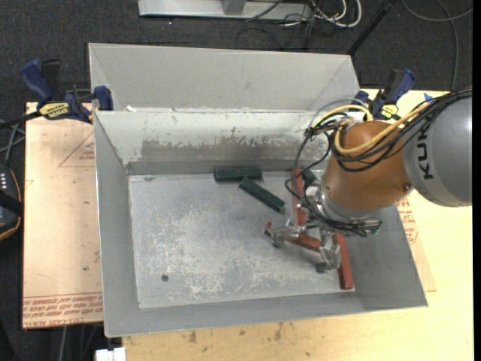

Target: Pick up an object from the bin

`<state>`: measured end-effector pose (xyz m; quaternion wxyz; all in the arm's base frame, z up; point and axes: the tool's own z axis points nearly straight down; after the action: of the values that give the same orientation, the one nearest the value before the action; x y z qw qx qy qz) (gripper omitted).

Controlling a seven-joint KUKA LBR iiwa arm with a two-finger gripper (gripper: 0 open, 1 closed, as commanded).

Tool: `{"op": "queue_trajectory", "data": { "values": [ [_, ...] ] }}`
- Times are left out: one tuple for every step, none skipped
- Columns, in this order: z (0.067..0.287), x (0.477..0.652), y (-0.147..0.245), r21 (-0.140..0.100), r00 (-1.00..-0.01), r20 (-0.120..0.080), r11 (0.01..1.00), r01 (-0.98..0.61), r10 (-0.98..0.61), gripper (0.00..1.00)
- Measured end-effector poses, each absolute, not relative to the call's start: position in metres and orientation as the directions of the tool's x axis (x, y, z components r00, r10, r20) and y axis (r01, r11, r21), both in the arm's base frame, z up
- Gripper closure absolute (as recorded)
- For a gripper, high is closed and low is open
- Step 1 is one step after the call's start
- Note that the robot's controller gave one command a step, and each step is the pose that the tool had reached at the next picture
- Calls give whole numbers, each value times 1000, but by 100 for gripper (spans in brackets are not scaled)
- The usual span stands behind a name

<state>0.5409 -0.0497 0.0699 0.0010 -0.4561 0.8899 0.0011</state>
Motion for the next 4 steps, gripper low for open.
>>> {"op": "queue_trajectory", "data": {
  "values": [
    [111, 552, -62, 7, -621, 0, 621, -784, -784, 0],
    [136, 568, -77, -10, -629, -8, 629, -777, -777, 0],
    [71, 573, -41, 2, -758, -1, 758, -653, -653, 100],
    [71, 573, -42, 3, -758, -1, 758, -652, -652, 100]
  ]
}}
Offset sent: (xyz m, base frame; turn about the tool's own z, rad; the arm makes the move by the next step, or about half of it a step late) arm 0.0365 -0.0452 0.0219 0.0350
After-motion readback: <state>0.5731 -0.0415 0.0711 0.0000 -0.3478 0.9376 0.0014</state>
